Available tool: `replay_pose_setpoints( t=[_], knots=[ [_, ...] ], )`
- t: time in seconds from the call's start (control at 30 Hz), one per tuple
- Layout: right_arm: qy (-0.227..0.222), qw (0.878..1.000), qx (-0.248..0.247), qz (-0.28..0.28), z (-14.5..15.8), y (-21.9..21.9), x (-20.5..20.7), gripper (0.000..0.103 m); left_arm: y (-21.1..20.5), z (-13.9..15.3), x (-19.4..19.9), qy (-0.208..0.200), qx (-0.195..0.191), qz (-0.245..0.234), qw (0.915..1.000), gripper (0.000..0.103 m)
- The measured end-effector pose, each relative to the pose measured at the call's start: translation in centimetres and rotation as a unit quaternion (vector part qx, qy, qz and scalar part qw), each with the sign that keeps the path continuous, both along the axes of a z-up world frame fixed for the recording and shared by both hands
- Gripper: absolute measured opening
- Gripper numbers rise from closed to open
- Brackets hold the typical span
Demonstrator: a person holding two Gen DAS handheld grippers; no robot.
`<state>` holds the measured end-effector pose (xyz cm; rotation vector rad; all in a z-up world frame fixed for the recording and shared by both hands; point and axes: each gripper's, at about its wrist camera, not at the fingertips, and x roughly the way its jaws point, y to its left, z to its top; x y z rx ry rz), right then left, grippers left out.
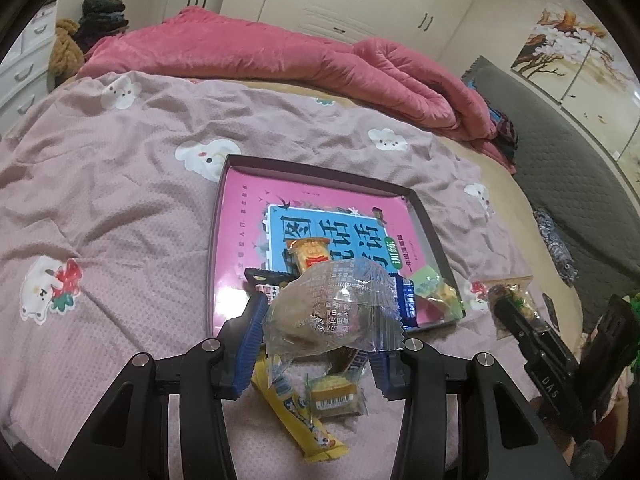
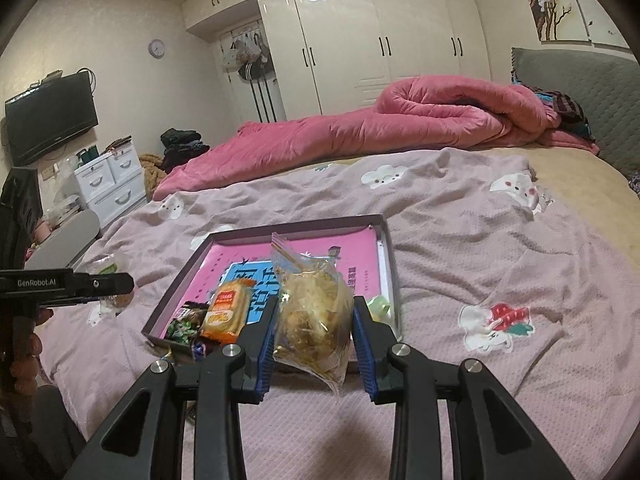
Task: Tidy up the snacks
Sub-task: 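Carry both clear bags up and over the tray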
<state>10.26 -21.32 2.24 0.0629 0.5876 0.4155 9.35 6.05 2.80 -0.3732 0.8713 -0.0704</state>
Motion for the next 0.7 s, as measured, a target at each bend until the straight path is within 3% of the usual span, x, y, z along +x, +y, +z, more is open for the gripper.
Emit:
replay_pose_setpoints(
  t=[0.7],
  knots=[
    [0.058,0.998,-0.014,-0.005,-4.5,0.5,4.5,0.035,-0.2,-4.2,2.5,0.038,0.002,0.004,0.9993,0.048]
  ],
)
